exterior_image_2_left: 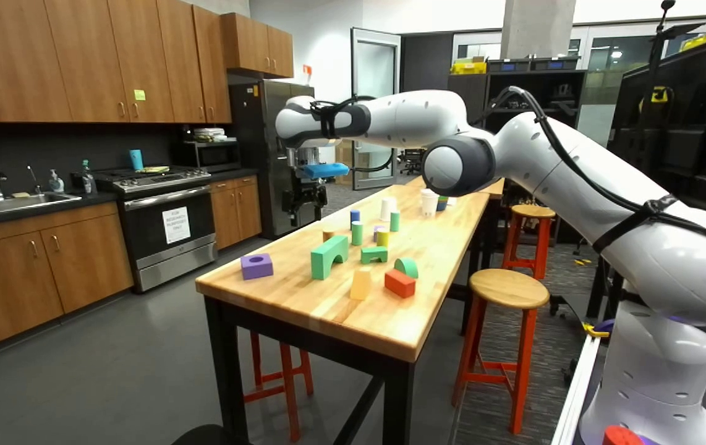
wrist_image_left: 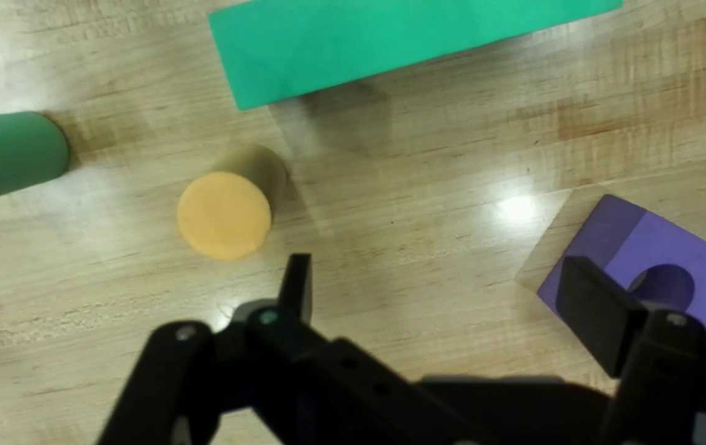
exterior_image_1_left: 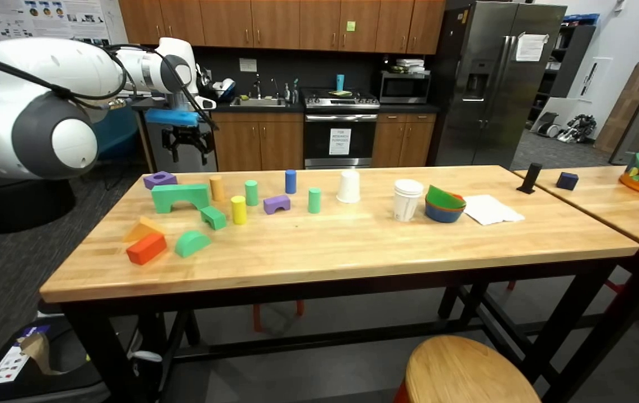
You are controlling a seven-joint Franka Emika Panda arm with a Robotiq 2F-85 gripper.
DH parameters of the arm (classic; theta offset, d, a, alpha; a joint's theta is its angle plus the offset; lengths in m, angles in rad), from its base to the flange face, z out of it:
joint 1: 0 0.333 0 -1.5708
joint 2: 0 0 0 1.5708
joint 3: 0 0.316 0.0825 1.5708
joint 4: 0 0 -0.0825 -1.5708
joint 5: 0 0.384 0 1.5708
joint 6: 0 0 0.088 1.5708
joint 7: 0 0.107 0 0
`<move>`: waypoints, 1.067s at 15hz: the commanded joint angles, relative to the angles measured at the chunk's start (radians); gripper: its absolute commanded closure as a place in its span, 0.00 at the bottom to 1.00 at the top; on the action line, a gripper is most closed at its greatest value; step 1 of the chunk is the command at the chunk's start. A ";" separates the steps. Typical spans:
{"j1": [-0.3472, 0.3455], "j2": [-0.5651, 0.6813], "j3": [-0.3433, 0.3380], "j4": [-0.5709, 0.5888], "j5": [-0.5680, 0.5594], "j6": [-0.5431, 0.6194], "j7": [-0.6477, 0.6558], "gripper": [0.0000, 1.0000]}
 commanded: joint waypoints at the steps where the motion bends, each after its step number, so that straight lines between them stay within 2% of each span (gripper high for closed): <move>1: -0.017 0.016 -0.009 0.038 0.001 -0.020 0.015 0.00; 9: -0.061 0.013 -0.028 0.044 -0.012 -0.043 0.014 0.00; 16: -0.066 0.009 -0.031 0.042 -0.010 -0.129 0.014 0.00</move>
